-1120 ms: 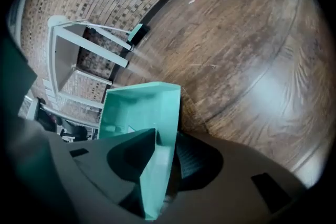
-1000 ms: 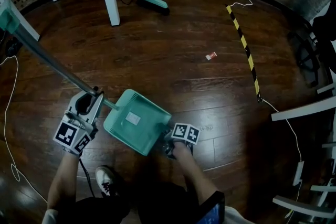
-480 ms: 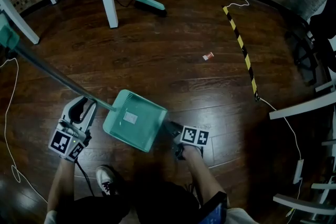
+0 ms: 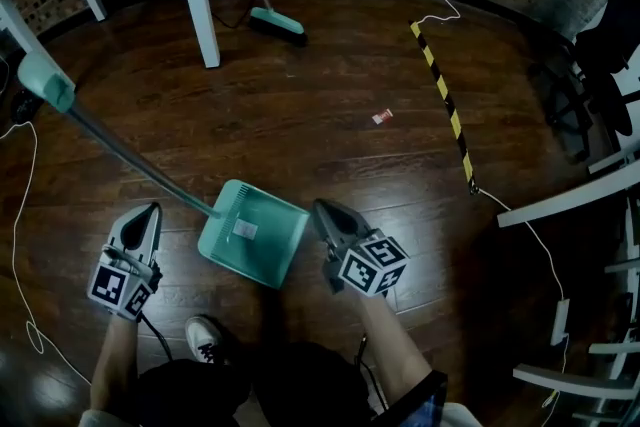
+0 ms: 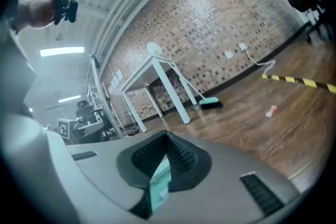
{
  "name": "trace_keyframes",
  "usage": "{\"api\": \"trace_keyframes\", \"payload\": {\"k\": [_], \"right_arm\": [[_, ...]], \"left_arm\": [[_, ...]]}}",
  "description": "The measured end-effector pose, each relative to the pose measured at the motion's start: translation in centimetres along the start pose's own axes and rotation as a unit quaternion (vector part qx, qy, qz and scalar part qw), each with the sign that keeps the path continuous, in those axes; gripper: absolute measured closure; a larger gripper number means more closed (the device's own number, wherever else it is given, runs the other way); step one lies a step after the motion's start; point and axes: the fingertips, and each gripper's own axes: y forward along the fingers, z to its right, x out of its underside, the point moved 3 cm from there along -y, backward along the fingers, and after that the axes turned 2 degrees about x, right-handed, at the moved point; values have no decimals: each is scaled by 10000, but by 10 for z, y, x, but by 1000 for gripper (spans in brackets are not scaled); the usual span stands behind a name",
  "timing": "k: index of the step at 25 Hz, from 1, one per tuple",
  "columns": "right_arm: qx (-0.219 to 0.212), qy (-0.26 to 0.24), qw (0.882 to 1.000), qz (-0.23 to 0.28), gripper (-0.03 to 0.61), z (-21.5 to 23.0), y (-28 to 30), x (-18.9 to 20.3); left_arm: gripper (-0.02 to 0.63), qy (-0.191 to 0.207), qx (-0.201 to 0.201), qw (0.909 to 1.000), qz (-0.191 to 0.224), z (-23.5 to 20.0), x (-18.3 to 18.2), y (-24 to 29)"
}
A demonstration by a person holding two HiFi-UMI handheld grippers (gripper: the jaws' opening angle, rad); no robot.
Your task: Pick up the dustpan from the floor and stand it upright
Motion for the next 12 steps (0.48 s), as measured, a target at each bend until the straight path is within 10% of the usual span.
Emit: {"api": "trace_keyframes", "payload": {"k": [12], "right_arm": [[-178,-1544,9840,871,586,-195,-138,-313]], "left_arm": [[607,50,127,9997,-186,51,-282,-62]]}}
